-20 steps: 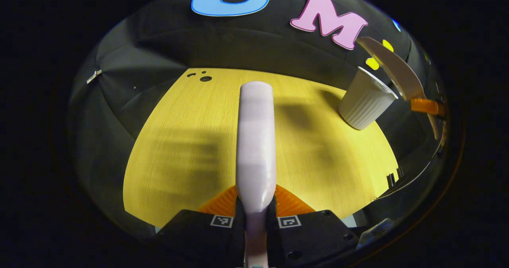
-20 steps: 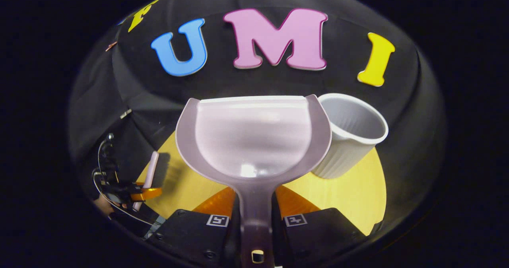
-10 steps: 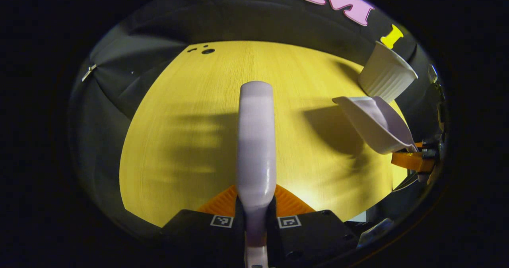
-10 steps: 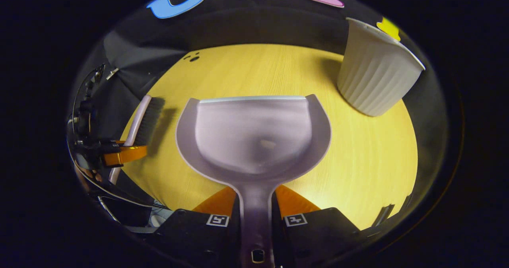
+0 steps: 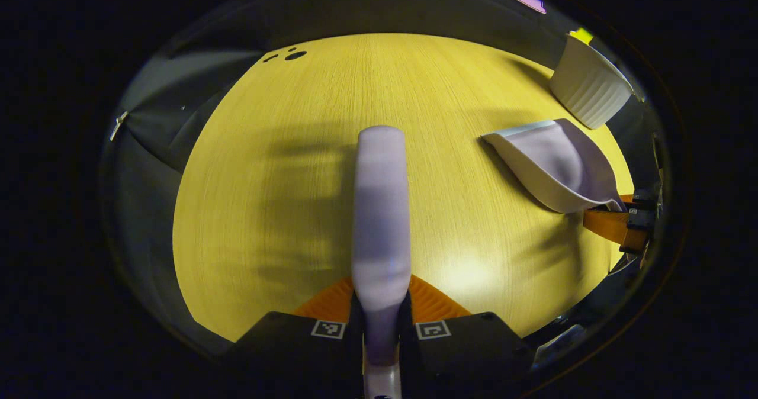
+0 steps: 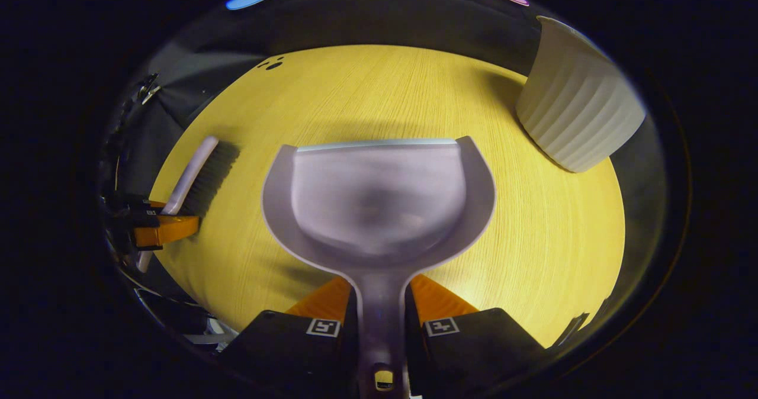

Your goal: Pick up the small broom and dustpan from the desktop, sweep the trash into the dustpan with the broom, and then empty the trash into the garbage bin.

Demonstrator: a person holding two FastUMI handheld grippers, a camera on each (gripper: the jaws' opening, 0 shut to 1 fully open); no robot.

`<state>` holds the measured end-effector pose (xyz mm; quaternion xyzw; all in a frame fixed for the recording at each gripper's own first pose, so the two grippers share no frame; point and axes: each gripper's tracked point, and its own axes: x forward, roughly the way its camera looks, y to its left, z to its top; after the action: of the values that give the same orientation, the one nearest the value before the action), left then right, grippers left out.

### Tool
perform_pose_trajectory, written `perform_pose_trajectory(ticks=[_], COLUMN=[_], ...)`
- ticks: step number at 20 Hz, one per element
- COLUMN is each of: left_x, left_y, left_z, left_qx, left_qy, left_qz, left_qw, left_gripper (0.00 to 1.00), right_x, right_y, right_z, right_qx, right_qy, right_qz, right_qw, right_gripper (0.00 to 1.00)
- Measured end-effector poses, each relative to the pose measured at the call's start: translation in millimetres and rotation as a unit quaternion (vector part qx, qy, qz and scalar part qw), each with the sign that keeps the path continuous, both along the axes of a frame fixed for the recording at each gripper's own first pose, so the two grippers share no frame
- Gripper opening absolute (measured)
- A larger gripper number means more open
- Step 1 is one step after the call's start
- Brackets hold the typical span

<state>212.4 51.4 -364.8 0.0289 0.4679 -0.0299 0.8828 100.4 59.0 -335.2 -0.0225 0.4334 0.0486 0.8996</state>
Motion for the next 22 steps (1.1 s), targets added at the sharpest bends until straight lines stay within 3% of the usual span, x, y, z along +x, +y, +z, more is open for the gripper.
perform_pose_trajectory(ticks=[2, 3, 4, 7, 11, 15, 19, 22], left_x=[4.9, 6.7, 6.4, 4.3, -6.5, -22.6, -44.3, -63.2], left_y=[-2.7, -4.0, -4.5, -5.1, -9.7, -6.6, -10.9, -0.4], left_z=[1.4, 0.7, 1.4, 6.0, 36.1, 96.2, 180.3, 252.8], left_qx=[0.002, 0.002, -0.001, -0.018, -0.038, -0.038, -0.067, -0.034], left_qy=[0.000, 0.001, 0.003, 0.001, -0.036, -0.119, -0.249, -0.380], left_qz=[0.000, -0.001, -0.002, 0.004, 0.011, 0.026, 0.025, 0.024], left_qw=[1.000, 1.000, 1.000, 1.000, 0.999, 0.992, 0.966, 0.924], left_gripper=[0.29, 0.32, 0.31, 0.41, 0.97, 0.96, 0.96, 0.96], right_x=[-0.5, -0.7, 1.1, -0.3, -6.2, -16.6, -29.1, -41.5], right_y=[0.6, 1.3, 2.0, 6.3, 2.0, -11.7, -11.6, -8.8], right_z=[-2.9, -2.7, -1.6, 1.6, 23.8, 93.6, 175.0, 242.6], right_qx=[-0.002, 0.000, 0.004, 0.016, 0.014, 0.009, 0.023, 0.029], right_qy=[0.006, 0.006, 0.004, 0.003, -0.025, -0.109, -0.212, -0.315], right_qz=[0.004, 0.003, 0.000, -0.004, -0.006, -0.019, -0.019, -0.016], right_qw=[1.000, 1.000, 1.000, 1.000, 1.000, 0.994, 0.977, 0.949], right_gripper=[0.38, 0.34, 0.39, 0.45, 0.98, 0.98, 0.98, 0.98])
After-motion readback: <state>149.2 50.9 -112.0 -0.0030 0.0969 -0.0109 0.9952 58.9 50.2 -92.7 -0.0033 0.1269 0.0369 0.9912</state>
